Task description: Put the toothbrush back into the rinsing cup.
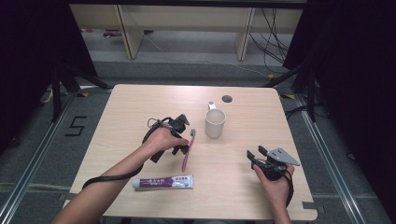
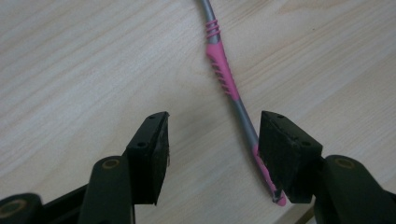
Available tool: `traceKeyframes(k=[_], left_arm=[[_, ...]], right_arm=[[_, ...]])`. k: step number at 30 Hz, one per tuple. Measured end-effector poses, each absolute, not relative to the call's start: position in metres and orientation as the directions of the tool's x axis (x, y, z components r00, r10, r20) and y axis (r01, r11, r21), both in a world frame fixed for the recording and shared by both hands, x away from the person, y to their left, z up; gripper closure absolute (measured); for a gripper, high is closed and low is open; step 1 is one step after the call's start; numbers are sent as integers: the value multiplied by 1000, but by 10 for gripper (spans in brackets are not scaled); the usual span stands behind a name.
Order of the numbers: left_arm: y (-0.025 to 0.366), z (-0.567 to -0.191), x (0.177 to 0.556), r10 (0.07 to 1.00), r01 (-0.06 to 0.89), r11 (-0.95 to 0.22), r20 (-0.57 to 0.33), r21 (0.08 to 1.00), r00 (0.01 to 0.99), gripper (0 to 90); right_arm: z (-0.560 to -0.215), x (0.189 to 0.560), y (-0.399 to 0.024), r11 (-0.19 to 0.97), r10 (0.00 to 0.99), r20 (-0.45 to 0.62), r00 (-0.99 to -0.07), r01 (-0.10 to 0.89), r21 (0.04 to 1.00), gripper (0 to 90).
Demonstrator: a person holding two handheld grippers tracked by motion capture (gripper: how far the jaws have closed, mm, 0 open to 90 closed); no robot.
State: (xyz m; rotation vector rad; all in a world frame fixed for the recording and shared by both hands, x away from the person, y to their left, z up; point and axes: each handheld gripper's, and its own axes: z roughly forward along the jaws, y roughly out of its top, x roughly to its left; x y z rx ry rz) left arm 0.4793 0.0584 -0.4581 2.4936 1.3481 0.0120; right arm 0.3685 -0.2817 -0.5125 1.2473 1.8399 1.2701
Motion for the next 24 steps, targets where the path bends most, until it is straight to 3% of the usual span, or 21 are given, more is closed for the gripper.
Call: traceKeyframes(k=[24], left_arm=[[37, -476, 493, 801, 790, -561, -78, 246, 593, 536]], right_arm=[[-512, 369, -283, 130, 909, 43, -415, 379, 916, 447]])
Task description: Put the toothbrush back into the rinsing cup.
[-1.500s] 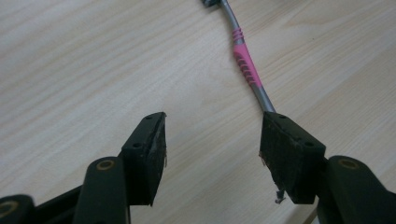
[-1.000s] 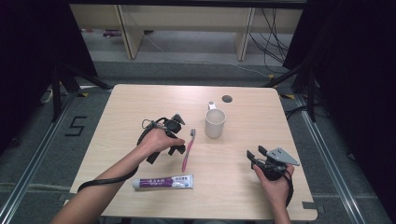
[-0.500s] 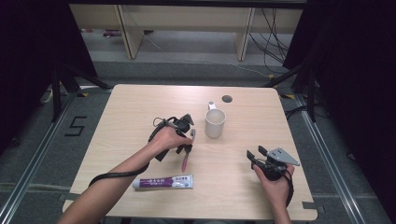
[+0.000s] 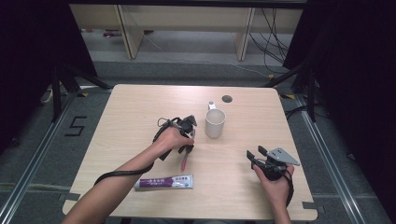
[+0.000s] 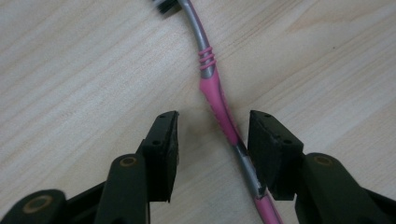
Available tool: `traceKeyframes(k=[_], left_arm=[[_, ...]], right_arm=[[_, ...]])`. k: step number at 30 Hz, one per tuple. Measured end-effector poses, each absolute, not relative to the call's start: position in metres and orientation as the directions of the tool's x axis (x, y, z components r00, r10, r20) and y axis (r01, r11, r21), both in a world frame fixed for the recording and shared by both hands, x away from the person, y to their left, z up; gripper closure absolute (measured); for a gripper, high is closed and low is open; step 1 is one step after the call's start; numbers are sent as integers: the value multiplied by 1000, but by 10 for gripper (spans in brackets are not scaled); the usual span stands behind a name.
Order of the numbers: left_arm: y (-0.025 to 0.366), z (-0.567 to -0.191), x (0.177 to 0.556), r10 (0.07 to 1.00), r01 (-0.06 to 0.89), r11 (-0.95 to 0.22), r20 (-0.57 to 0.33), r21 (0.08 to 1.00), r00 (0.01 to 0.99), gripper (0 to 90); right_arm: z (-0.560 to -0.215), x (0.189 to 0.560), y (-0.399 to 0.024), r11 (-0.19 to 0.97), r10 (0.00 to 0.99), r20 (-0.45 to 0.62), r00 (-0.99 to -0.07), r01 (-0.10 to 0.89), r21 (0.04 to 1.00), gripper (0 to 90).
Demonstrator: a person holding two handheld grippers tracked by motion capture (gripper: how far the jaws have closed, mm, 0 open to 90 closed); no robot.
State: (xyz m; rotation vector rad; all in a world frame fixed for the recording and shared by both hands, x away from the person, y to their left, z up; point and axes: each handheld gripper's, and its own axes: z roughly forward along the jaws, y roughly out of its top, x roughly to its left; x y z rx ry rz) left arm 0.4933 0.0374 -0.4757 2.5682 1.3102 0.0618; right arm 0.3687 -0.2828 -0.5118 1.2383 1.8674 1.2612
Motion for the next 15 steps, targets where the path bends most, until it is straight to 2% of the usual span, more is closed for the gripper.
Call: traceKeyframes(k=[8, 15], left_arm=[[38, -478, 495, 770, 748, -609, -29, 263, 637, 606], [41, -478, 497, 747, 726, -645, -3, 240, 664, 675]], right_arm=[[-512, 369, -283, 129, 909, 45, -415, 382, 915, 446], [-512, 369, -283, 131, 908, 45, -418, 384, 914, 447]])
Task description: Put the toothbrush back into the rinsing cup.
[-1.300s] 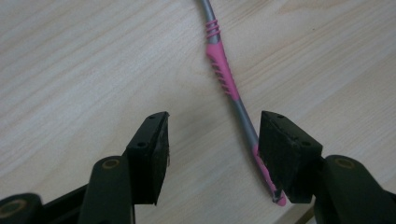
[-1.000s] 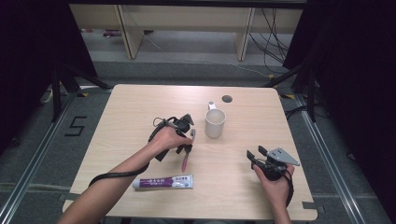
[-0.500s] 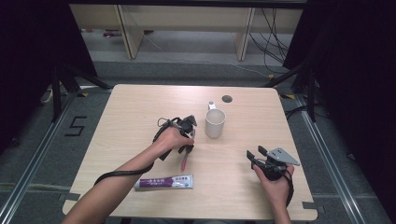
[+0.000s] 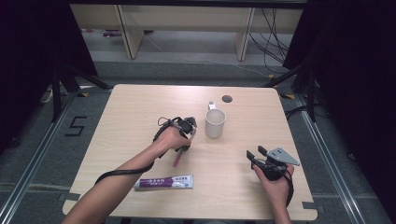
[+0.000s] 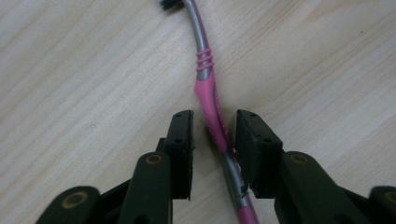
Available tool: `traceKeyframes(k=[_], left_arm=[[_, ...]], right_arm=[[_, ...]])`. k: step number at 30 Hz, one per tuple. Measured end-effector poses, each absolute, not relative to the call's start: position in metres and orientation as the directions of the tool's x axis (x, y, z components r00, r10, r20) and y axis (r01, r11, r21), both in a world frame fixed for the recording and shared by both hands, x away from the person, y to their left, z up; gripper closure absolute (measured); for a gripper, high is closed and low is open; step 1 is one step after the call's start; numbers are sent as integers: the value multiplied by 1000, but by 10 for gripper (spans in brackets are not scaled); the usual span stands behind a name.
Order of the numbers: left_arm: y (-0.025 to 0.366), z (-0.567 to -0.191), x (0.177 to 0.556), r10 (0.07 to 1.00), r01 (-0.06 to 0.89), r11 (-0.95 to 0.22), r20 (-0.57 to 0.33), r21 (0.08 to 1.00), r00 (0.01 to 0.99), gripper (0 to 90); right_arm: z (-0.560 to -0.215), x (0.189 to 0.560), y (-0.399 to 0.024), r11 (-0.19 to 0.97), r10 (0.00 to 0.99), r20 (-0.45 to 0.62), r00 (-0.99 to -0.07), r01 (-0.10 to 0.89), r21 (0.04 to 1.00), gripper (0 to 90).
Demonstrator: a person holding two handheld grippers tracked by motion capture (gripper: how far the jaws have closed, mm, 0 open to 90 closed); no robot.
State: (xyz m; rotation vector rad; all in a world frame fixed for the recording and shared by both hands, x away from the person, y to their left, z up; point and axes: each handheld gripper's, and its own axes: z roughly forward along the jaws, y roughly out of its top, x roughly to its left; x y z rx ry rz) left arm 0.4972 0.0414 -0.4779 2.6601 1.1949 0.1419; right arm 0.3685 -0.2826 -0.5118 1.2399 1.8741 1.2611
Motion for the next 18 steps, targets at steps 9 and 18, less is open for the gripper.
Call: traceKeyframes(k=[9, 18], left_arm=[[43, -474, 504, 746, 721, -645, 4, 254, 666, 644], [41, -477, 511, 702, 678, -696, 24, 236, 712, 683]], right_arm=[[-512, 369, -282, 134, 904, 47, -425, 387, 912, 446], [-512, 369, -282, 134, 903, 48, -426, 387, 912, 445]])
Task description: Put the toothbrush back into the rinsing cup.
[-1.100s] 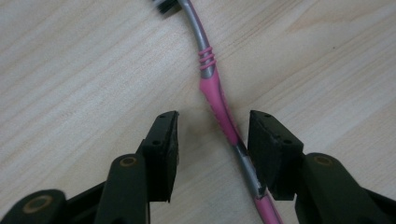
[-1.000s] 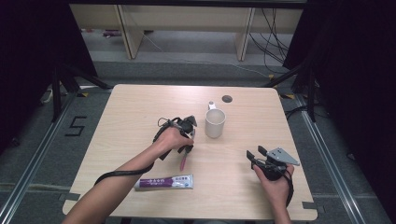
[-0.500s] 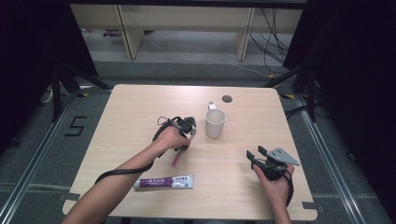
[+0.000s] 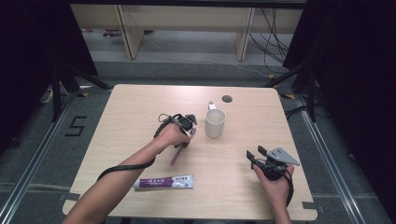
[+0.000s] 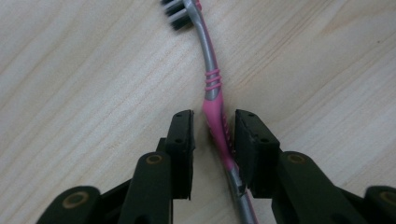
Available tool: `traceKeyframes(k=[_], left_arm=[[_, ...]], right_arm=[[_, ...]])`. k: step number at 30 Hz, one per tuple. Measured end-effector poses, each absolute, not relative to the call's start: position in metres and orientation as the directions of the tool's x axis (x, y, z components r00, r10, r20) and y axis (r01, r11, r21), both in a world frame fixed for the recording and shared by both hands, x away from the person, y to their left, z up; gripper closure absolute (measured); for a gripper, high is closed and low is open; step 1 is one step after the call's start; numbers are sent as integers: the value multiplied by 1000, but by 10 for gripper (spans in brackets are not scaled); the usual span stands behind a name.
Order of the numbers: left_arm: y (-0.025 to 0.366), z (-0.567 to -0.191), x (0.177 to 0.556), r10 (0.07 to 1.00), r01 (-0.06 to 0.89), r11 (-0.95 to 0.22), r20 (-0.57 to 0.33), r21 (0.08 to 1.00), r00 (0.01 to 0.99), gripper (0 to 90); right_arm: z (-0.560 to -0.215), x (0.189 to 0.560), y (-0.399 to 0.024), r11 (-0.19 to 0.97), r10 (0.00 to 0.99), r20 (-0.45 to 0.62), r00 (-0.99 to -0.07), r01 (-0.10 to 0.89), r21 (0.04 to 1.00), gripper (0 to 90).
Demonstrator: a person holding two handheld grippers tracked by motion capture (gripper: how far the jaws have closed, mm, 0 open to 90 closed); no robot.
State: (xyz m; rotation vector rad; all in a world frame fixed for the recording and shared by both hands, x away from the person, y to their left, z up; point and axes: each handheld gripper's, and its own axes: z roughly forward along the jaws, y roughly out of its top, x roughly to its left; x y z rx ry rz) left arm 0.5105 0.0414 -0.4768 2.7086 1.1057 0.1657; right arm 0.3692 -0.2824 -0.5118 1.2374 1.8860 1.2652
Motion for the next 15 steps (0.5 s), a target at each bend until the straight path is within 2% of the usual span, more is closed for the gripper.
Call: traceKeyframes(k=[6, 10, 15], left_arm=[[41, -477, 511, 690, 669, -707, 17, 228, 724, 727], [41, -476, 511, 673, 655, -725, 19, 216, 739, 801], [41, -477, 511, 671, 651, -727, 27, 218, 741, 809]], right_arm=[[-512, 369, -282, 135, 904, 48, -425, 390, 911, 444], [-512, 369, -282, 137, 903, 47, -427, 390, 911, 443], [-512, 370, -282, 138, 902, 47, -429, 391, 910, 441]])
